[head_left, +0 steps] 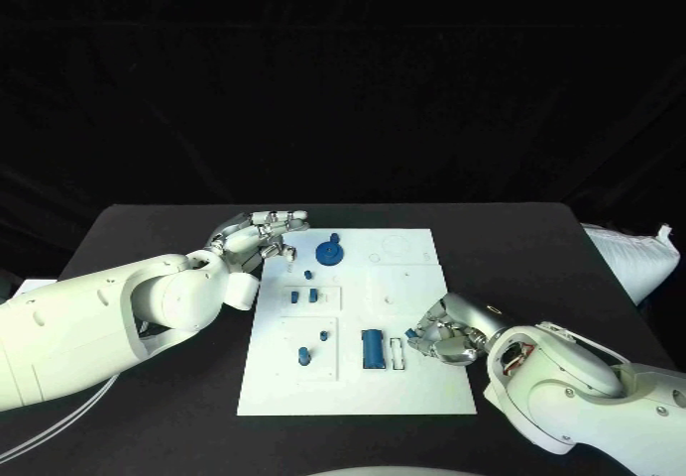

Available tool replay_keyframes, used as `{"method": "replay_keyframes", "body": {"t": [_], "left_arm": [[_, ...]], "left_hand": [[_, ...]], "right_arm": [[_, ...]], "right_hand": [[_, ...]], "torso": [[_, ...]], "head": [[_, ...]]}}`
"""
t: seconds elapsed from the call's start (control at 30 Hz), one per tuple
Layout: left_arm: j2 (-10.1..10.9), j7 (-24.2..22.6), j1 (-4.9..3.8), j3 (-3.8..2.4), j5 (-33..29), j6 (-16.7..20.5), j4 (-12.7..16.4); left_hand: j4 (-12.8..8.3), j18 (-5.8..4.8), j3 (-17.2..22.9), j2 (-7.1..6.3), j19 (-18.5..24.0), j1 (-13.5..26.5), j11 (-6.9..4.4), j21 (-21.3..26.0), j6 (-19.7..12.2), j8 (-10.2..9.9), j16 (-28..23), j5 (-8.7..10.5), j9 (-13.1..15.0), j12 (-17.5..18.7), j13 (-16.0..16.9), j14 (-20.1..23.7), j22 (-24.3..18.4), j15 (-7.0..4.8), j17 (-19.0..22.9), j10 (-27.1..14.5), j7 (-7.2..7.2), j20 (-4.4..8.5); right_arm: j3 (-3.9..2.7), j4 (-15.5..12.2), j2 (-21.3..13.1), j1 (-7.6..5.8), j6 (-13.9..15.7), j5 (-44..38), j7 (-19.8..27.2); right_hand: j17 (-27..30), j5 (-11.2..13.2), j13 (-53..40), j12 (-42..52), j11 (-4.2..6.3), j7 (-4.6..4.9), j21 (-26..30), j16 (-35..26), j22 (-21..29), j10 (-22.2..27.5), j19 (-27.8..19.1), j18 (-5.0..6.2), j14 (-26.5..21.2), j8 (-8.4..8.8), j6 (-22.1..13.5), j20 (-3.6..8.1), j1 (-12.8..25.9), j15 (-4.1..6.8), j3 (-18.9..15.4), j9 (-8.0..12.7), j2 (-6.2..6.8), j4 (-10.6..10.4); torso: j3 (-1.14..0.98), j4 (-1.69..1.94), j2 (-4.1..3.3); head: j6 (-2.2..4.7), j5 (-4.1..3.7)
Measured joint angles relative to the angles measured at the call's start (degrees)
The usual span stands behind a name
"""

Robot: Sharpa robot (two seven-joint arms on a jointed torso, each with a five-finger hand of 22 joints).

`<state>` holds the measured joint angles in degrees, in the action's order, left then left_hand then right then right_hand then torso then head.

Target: Assemble the parts on the task board

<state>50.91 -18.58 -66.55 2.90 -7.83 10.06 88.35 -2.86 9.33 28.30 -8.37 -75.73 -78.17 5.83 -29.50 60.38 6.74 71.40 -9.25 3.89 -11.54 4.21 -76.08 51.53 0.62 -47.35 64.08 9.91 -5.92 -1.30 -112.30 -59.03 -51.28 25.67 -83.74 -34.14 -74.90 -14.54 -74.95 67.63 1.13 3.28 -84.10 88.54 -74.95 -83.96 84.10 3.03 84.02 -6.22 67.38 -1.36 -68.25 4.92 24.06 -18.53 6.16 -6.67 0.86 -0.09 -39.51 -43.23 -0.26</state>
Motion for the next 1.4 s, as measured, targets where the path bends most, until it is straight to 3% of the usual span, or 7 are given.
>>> {"method": "replay_keyframes", "body": {"t": [0.2,0.33,0.4,0.7,0.9,1.1,1.4], "left_arm": [[-0.03,0.02,0.0,0.0,0.01,-0.02,0.06],[-0.03,0.03,0.0,0.0,0.01,-0.02,0.11],[-0.03,0.04,0.0,0.0,0.01,-0.03,0.13],[-0.03,0.08,0.0,0.0,0.21,-0.03,0.22],[-0.04,0.14,0.0,0.0,0.83,-0.03,0.27],[-0.07,0.21,0.0,0.0,1.33,-0.07,0.3],[-0.05,0.3,0.0,0.0,1.73,-0.11,0.36]], "left_hand": [[0.0,0.01,0.0,0.0,0.0,0.0,0.0,0.0,0.0,0.0,0.0,0.0,0.0,0.0,0.0,0.0,0.0,0.0,0.0,0.0,0.0,0.0],[0.0,0.01,0.0,0.0,0.0,0.0,0.0,0.0,0.0,0.0,0.0,0.0,0.0,0.0,0.0,0.0,0.0,0.0,0.0,0.0,0.0,0.0],[0.0,0.0,0.0,0.0,0.0,0.0,0.0,0.0,0.0,0.0,0.0,0.0,0.0,0.0,0.0,0.0,0.0,0.0,0.0,0.0,0.0,0.0],[0.0,0.0,0.0,0.0,0.0,0.0,0.0,0.0,0.0,0.0,0.0,0.0,0.0,-0.24,0.0,0.0,-0.05,0.0,0.16,0.0,0.0,0.0],[0.0,0.01,0.0,0.0,0.0,0.0,0.0,0.0,0.0,0.0,0.0,0.0,0.0,-0.24,0.0,0.0,-0.05,0.0,0.15,0.0,0.0,0.0],[0.0,0.0,0.0,0.0,0.0,0.0,0.0,0.0,0.0,0.0,0.0,0.0,0.0,-0.23,0.0,0.0,-0.05,0.0,0.15,0.0,0.0,0.0],[0.0,0.01,0.0,0.0,0.0,0.0,0.0,0.0,0.0,0.0,0.0,0.0,0.0,-0.24,0.0,0.0,-0.04,0.0,0.15,0.0,0.0,0.0]], "right_arm": [[0.05,0.94,1.58,0.09,-0.56,1.43,-0.33],[0.09,1.43,2.4,0.22,-1.21,2.07,-0.54],[0.09,1.61,2.7,0.26,-1.52,2.26,-0.65],[0.09,1.9,3.37,0.3,-3.05,2.35,-0.93],[0.07,2.13,3.55,0.3,-4.1,2.19,-0.99],[0.0,2.35,3.75,0.24,-4.84,1.8,-0.99],[-0.01,2.84,4.06,0.23,-5.35,0.92,-1.12]], "right_hand": [[0.0,-3.44,0.0,1.03,0.0,0.01,-0.17,0.22,0.0,-0.01,0.0,0.0,0.0,-0.22,0.77,0.0,1.31,0.0,-2.27,-0.51,-0.13,-0.52],[0.0,-4.44,0.01,1.37,0.28,-0.02,-0.17,0.22,0.01,-0.11,-0.22,0.0,0.0,-0.44,0.81,0.22,1.7,0.0,-3.28,-1.0,-0.51,-0.92],[0.0,-4.45,0.01,1.37,0.4,0.08,-0.44,0.22,0.01,0.01,-0.22,-0.63,0.0,-0.65,0.92,0.22,1.85,0.0,-3.74,-1.23,-0.67,-0.93],[-0.04,-4.45,0.02,5.93,1.11,-0.31,-0.44,0.22,0.02,0.1,-0.07,-0.63,0.01,-1.7,1.95,0.78,2.47,0.85,-5.66,-2.43,-0.81,-1.25],[-0.04,-4.44,0.02,7.76,1.34,-0.6,-0.44,0.22,0.02,-0.09,-0.19,-0.63,0.01,-2.0,2.41,1.06,2.83,0.85,-6.21,-3.07,-0.87,-1.47],[-0.04,-4.26,0.03,9.03,1.66,-0.94,-0.49,0.22,0.02,-0.02,0.01,-0.63,0.0,-2.68,2.76,1.26,3.52,1.25,-7.28,-3.86,-1.55,-1.94],[-0.03,-2.28,0.03,10.26,1.93,-2.48,-0.66,0.22,0.03,-0.29,-0.19,-0.63,0.0,-3.32,4.75,1.46,4.7,1.26,-8.79,-4.86,-2.16,-3.28]], "torso": [[0.01,0.05,-0.01],[-0.03,0.02,-0.04],[-0.02,-0.01,-0.04],[-0.06,-0.01,0.01],[-0.06,-0.05,0.03],[-0.04,-0.05,0.03],[-0.05,-0.01,0.0]], "head": [[-0.03,-0.02],[-0.07,0.14],[-0.09,0.18],[-0.23,0.24],[-0.27,0.26],[-0.14,0.27],[0.01,0.27]]}}
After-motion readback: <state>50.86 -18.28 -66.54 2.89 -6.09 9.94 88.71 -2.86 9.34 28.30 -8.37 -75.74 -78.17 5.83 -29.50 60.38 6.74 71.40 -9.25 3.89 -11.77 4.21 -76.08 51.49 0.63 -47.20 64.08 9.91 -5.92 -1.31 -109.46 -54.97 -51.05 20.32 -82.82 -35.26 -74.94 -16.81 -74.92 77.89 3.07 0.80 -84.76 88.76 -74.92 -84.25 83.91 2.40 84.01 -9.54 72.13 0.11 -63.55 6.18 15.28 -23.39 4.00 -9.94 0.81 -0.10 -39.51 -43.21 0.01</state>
